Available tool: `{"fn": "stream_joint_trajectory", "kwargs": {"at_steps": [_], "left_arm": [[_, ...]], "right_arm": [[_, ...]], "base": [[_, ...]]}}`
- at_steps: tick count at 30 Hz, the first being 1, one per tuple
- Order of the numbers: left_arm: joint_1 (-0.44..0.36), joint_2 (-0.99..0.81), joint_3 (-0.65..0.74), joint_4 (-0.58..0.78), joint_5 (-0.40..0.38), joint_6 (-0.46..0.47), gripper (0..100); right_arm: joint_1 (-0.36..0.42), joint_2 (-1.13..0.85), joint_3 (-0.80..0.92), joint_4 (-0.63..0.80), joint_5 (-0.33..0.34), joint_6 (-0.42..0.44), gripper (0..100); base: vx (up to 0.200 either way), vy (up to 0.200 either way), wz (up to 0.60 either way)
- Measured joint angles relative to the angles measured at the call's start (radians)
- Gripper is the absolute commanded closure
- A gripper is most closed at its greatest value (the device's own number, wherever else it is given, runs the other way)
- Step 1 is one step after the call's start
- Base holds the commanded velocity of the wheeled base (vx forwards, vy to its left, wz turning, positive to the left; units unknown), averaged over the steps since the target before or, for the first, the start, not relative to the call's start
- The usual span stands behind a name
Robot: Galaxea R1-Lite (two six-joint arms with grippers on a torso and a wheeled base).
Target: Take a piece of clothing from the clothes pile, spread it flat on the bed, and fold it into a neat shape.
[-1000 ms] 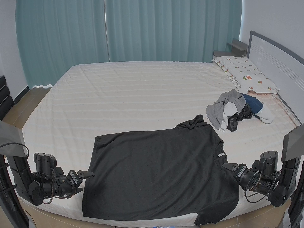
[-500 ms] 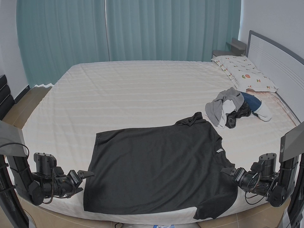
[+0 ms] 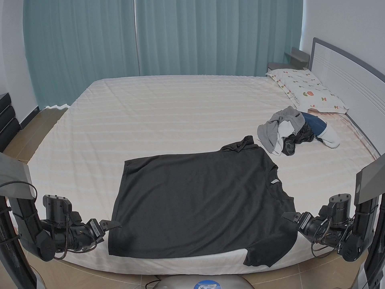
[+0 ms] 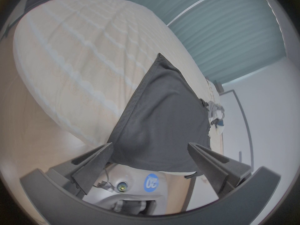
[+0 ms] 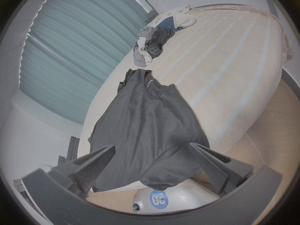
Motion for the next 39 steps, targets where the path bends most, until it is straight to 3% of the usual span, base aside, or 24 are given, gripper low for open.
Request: {"fn": "stream_joint_trajectory", "kwargs": {"at_steps": [5, 8, 14, 17, 26, 39], "left_arm": [[-0.008, 0.04, 0.026, -0.001, 0.008, 0.192, 0], [-0.033, 0.067, 0.037, -0.001, 0.029, 0.237, 0], [-0.082, 0.114, 0.036, -0.021, 0.112, 0.244, 0], [-0.103, 0.156, 0.035, -0.1, 0.137, 0.245, 0], [-0.117, 0.275, 0.056, -0.31, 0.161, 0.246, 0], [-0.118, 0.362, 0.083, -0.383, 0.162, 0.261, 0]], "right_arm": [[0.001, 0.0, 0.0, 0.0, 0.0, -0.002, 0], [0.001, 0.001, 0.0, 0.0, 0.0, -0.002, 0], [0.003, 0.001, 0.0, 0.0, 0.0, -0.003, 0], [0.004, 0.001, 0.0, 0.0, 0.0, -0.003, 0], [0.005, 0.001, 0.0, 0.0, 0.0, -0.003, 0], [0.007, 0.001, 0.0, 0.0, -0.001, -0.003, 0]], "base": [[0.0, 0.0, 0.0], [0.0, 0.0, 0.0], [0.0, 0.0, 0.0], [0.0, 0.0, 0.0], [0.0, 0.0, 0.0], [0.0, 0.0, 0.0]]}}
